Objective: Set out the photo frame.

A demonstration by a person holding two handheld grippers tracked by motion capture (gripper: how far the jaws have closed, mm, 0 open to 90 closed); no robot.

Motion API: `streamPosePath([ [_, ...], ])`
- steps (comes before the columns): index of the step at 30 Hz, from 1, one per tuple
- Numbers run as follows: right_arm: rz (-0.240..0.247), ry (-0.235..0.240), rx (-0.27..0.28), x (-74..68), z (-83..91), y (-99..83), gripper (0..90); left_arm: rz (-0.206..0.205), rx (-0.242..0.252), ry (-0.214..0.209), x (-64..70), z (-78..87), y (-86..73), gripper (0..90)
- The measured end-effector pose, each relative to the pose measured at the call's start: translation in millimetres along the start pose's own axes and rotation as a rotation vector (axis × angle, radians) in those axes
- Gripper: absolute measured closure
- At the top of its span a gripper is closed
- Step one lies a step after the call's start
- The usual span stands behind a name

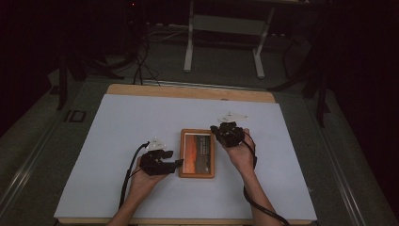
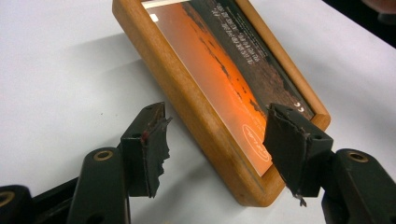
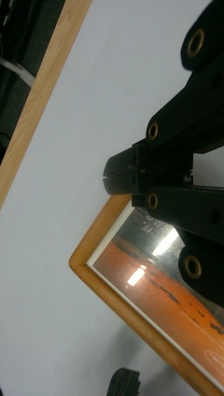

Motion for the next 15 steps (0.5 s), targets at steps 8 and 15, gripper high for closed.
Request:
streamPosePath([
  [8,0.006,0.002,-0.031,-0.3,-15.9,-3.0,89.7,-0.002,-0.003,0.014,-0.3,0.4,0.0,39.1],
  [15,0.012,-0.005,-0.057,-1.7,-25.2,-6.1,89.8,-0.012,-0.007,0.024,0.2,1.0,-0.2,38.8],
])
Point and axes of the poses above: each handheld gripper's, and its own axes: z roughly backward along the jaws, y roughly out of its top, x roughly to its right, the point moved 2 cm from there along -z, roughly forward along the jaws, and after that the axes turned 3 degrees about y, right-handed, at the moved point
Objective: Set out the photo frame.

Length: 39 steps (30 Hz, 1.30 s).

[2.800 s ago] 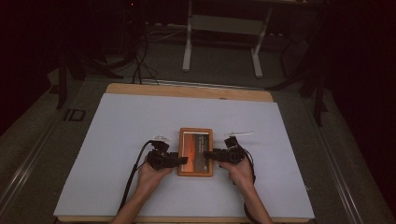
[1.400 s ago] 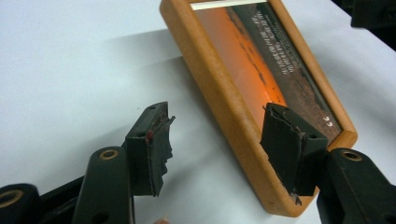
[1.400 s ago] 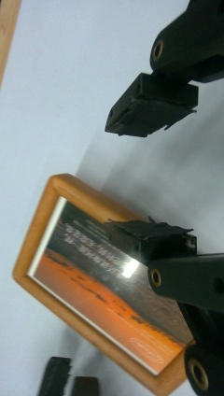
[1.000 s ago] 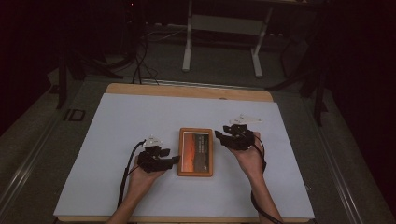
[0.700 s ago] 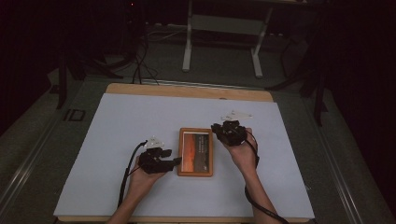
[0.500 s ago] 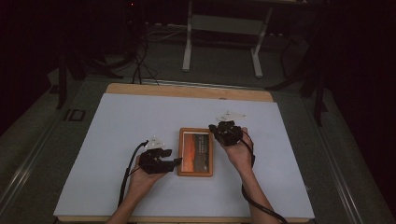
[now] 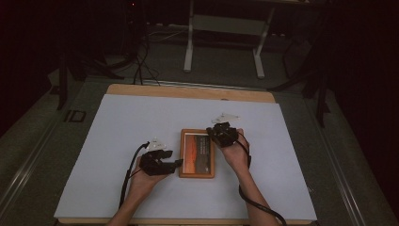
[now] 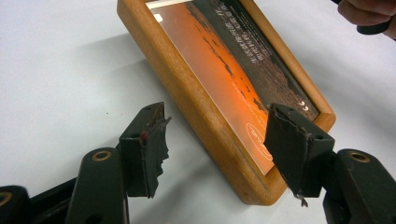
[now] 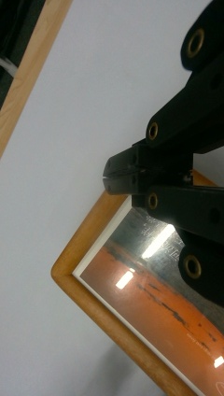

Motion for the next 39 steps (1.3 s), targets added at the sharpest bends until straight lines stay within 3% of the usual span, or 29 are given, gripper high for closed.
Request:
streamPosePath([
  [17,-0.022,0.003,-0.023,2.9,-6.7,-4.7,89.8,-0.014,0.002,0.015,-1.0,2.9,-0.5,41.5],
  [27,-0.069,-0.019,-0.043,15.1,-9.3,-16.0,89.8,-0.010,0.004,0.019,-2.0,3.3,-0.7,43.0],
  [39,-0.092,-0.035,-0.068,22.9,-15.4,-25.7,89.9,0.007,0.016,0.009,-2.7,6.2,0.2,43.3],
])
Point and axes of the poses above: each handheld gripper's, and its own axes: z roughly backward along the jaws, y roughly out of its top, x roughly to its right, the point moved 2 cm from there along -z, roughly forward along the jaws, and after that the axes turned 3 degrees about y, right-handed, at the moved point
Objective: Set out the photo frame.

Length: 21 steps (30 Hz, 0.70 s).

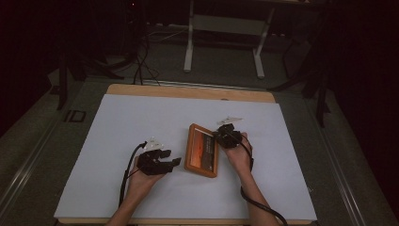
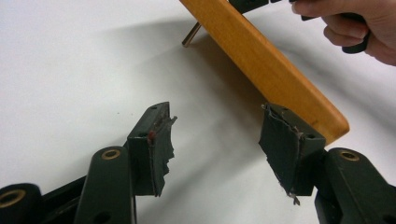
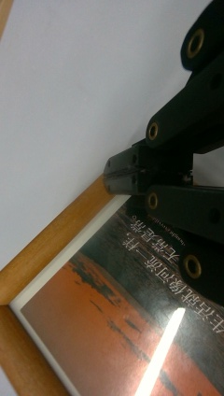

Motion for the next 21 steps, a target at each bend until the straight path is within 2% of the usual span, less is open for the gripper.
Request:
streamPosePath([
  [11,-0.014,0.004,-0.004,3.8,-3.1,-3.3,89.9,0.004,0.011,-0.021,3.2,3.4,1.3,43.1],
  [20,-0.026,0.010,0.008,4.1,-3.1,-4.7,89.9,0.019,0.020,-0.069,8.0,5.9,3.9,38.4],
  [21,-0.026,0.011,0.009,4.2,-3.1,-4.7,89.9,0.026,0.025,-0.087,10.4,6.0,4.8,38.4],
])
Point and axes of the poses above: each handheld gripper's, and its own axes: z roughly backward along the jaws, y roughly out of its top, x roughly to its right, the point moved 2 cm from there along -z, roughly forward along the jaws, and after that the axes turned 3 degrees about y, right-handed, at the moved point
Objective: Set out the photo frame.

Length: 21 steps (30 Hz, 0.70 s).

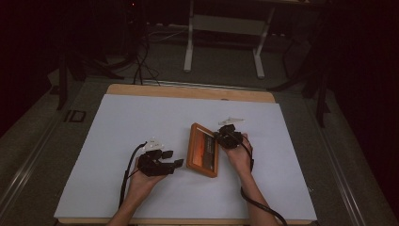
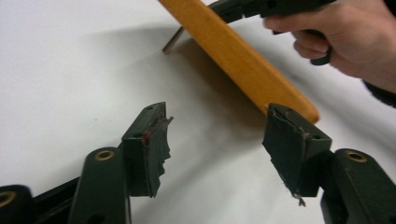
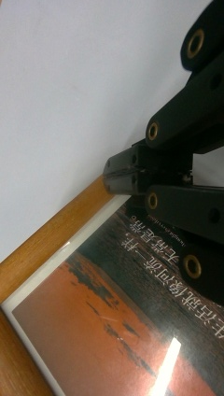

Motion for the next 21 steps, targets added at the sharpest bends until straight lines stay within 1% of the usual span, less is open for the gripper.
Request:
streamPosePath([
  [4,0.002,-0.004,0.005,-0.4,0.0,-0.6,89.9,-0.007,0.003,-0.022,5.9,-1.6,1.7,33.1],
  [6,0.001,-0.005,0.003,-0.8,0.3,-0.7,89.9,-0.016,0.002,-0.022,8.3,-2.7,2.0,31.4],
  [10,0.005,-0.005,0.003,-1.2,0.5,-0.9,89.9,-0.011,-0.004,-0.030,13.5,-7.1,2.0,29.9],
  [15,0.004,-0.006,0.007,-1.1,0.5,-1.4,89.9,-0.010,-0.021,-0.035,21.8,-15.7,2.1,29.9],
  [19,-0.004,-0.005,0.013,-1.3,0.6,-2.0,89.9,-0.022,-0.042,-0.040,26.5,-22.4,5.6,32.7],
  [21,-0.004,-0.004,0.012,-1.2,0.6,-1.9,89.9,-0.012,-0.055,-0.044,27.3,-26.0,6.7,34.3],
])
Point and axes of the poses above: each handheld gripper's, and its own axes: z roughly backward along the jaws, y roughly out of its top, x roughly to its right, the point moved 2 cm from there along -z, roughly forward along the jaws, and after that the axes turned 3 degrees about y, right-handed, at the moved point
